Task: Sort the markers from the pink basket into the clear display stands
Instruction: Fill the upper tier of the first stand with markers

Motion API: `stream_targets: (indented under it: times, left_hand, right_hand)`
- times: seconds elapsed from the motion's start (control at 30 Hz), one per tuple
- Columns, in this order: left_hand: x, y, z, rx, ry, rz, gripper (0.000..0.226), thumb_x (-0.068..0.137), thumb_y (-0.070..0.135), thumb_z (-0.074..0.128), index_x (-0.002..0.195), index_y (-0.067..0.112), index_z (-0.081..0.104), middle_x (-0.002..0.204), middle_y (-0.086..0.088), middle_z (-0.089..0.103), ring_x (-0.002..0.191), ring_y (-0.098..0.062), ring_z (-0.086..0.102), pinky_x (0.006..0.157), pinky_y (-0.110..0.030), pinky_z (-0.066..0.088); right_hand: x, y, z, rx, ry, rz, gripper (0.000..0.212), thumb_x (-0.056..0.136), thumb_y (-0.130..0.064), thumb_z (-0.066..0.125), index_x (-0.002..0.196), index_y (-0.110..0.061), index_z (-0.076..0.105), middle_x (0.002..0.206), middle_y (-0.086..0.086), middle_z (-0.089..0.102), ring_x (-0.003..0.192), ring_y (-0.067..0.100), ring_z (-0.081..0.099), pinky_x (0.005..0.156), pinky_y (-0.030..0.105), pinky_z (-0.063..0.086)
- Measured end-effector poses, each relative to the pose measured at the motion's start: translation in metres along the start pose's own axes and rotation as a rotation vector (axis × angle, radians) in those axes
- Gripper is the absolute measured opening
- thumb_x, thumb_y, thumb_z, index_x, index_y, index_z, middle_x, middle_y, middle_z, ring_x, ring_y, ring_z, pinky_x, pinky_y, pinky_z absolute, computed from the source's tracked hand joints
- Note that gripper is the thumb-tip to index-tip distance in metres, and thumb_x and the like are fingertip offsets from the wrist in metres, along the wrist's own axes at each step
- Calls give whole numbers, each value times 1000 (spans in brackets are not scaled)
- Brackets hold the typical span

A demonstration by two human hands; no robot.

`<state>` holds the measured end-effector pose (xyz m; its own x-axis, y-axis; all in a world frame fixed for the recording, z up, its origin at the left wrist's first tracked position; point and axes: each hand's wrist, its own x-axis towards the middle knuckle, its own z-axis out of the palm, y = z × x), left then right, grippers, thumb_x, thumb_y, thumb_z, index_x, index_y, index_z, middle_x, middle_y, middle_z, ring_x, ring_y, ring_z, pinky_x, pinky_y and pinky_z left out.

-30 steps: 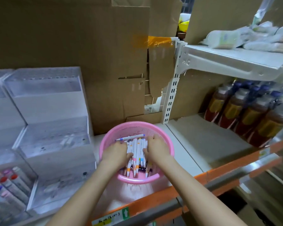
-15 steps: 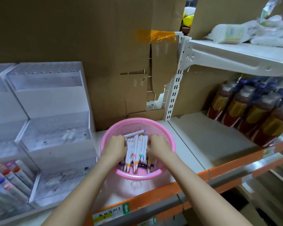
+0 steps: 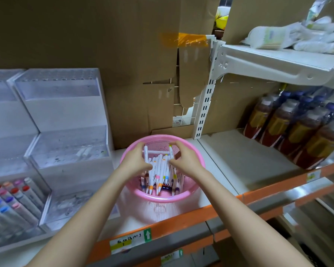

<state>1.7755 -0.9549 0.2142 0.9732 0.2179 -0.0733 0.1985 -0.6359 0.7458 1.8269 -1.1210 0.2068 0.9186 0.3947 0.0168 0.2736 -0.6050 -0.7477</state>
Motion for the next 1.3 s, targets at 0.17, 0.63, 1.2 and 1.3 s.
stream_targets:
  times: [0.17, 0.63, 1.2, 1.3]
  left_hand:
    - [-15, 4, -15, -123, 138, 114, 59, 76, 2, 66, 128, 23, 47, 70, -6, 58, 63, -19, 62, 59, -39, 59]
    - [-81, 9, -154, -5, 583, 354, 47, 84, 15, 67, 122, 33, 46, 81, -1, 65, 65, -11, 64, 64, -23, 51]
    - [-127, -104, -314, -65, 759, 354, 48, 83, 12, 69, 116, 38, 48, 74, -1, 60, 66, -17, 65, 66, -44, 58]
    - [-124, -115, -327, -84, 784, 415, 48, 82, 9, 71, 116, 35, 49, 75, 4, 59, 62, -13, 63, 65, -33, 57]
  right_hand:
    - [-7, -29, 1, 116, 57, -125, 51, 81, -6, 58, 127, -29, 50, 76, 3, 58, 61, 16, 55, 65, 45, 58]
    - [3, -182, 38, 293, 103, -531, 49, 79, -7, 63, 122, -25, 51, 72, 6, 59, 65, 19, 60, 71, 36, 54]
    - [11, -324, 163, 327, 17, -695, 50, 88, -1, 59, 128, -28, 46, 78, 6, 57, 65, 19, 63, 67, 40, 57]
    - [15, -332, 179, 332, 87, -720, 49, 90, -1, 60, 130, -25, 45, 79, 10, 56, 65, 22, 63, 67, 41, 57]
